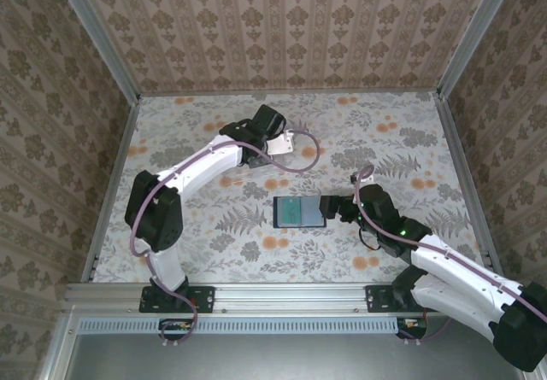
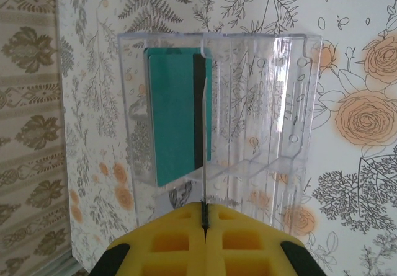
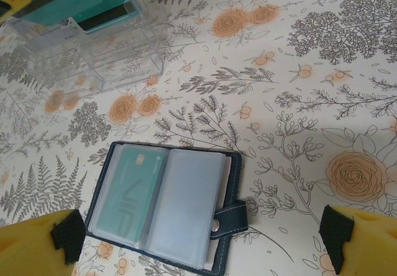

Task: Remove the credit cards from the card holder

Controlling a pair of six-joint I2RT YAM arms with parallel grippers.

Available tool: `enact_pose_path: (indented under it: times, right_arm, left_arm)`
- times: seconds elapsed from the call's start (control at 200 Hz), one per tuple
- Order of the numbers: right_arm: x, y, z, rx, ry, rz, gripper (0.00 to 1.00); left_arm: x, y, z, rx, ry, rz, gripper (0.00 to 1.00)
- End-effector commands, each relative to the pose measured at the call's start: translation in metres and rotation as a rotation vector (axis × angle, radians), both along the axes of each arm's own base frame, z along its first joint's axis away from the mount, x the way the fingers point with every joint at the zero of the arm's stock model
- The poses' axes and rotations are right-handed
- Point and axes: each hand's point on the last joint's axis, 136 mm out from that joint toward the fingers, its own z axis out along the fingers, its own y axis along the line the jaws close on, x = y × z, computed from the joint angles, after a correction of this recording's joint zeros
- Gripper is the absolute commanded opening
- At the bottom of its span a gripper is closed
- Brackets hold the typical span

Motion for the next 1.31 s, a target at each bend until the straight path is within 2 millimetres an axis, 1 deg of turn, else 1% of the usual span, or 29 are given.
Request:
enact_pose_path:
  times: [0.0, 0.155, 0.27, 0.575, 0.895, 1.045, 1.15, 1.245, 1.3]
  right_arm:
    - [0.002, -0.005, -0.004, -0.013, -0.007, -0.015, 1.0]
    - [0.003, -0.005, -0.006, -0.012, 0.001, -0.017, 1.0]
    - [0.003, -0.005, -0.007, -0.01, 0.002, -0.018, 1.0]
    - [0.004, -0.005, -0.009, -0.004, 0.009, -0.018, 1.0]
    - [0.004, -0.004, -0.01, -0.001, 0.012, -0.018, 1.0]
    - [0.004, -0.004, -0.01, 0.002, 0.012, -0.015, 1.0]
    - [0.004, -0.004, -0.01, 0.004, 0.013, -0.016, 1.0]
    - [0.003, -0.004, -0.009, 0.006, 0.013, -0.013, 1.0]
    - [0.003, -0.004, -0.01, 0.006, 0.013, -0.014, 1.0]
  left_arm:
    - [0.01, -0.008, 0.006, 0.017, -0.021, -0.048, 0.0]
    - [0.019, -0.011, 0.001, 0.02, -0.018, -0.032, 0.0]
    - [0.024, -0.009, -0.002, 0.027, -0.018, -0.019, 0.0]
    - [0.033, -0.002, -0.009, 0.02, -0.003, 0.015, 0.0]
    - [0.039, -0.005, -0.02, 0.022, 0.014, 0.029, 0.0]
    - [0.046, -0.003, -0.023, 0.034, -0.008, 0.053, 0.0]
    - [0.054, 0.001, -0.021, 0.053, -0.047, 0.08, 0.08]
    - [0.058, 0.001, -0.022, 0.062, -0.063, 0.086, 0.1]
    - [0.06, 0.002, -0.022, 0.066, -0.073, 0.093, 0.13]
